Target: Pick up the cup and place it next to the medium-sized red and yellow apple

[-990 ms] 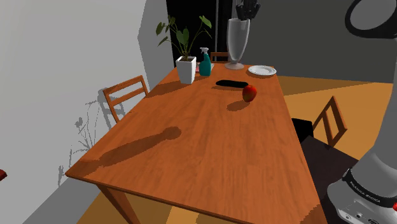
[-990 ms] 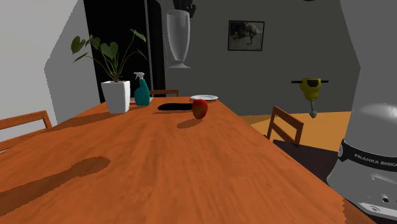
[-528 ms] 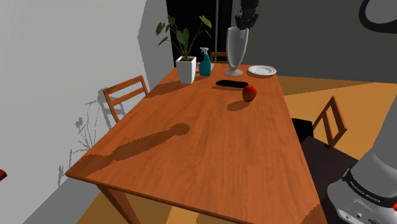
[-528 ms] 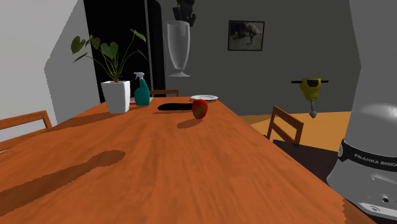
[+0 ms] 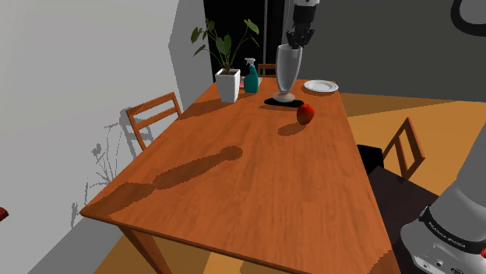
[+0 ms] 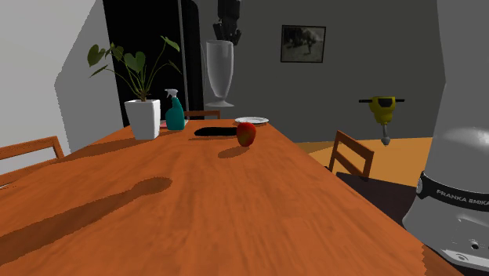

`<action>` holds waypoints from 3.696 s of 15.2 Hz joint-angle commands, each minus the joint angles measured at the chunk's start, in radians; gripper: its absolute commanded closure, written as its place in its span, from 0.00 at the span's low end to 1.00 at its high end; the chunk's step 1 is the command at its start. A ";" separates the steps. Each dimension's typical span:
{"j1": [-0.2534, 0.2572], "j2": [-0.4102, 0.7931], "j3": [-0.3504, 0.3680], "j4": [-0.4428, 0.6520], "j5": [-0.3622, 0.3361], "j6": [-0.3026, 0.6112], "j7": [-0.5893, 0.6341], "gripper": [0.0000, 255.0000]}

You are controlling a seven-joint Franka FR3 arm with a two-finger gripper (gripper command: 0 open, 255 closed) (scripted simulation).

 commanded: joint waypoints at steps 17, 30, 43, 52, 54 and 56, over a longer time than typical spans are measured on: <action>-0.006 -0.038 -0.002 -0.299 0.004 0.263 -0.002 1.00; -0.006 -0.011 -0.003 -0.438 0.000 0.428 0.000 1.00; -0.006 0.004 -0.004 -0.474 -0.002 0.480 0.001 0.00; -0.007 -0.039 -0.002 -0.404 0.004 0.367 -0.003 0.00; -0.007 -0.039 -0.002 -0.404 0.004 0.367 -0.003 0.00; -0.007 -0.039 -0.002 -0.404 0.004 0.367 -0.003 0.00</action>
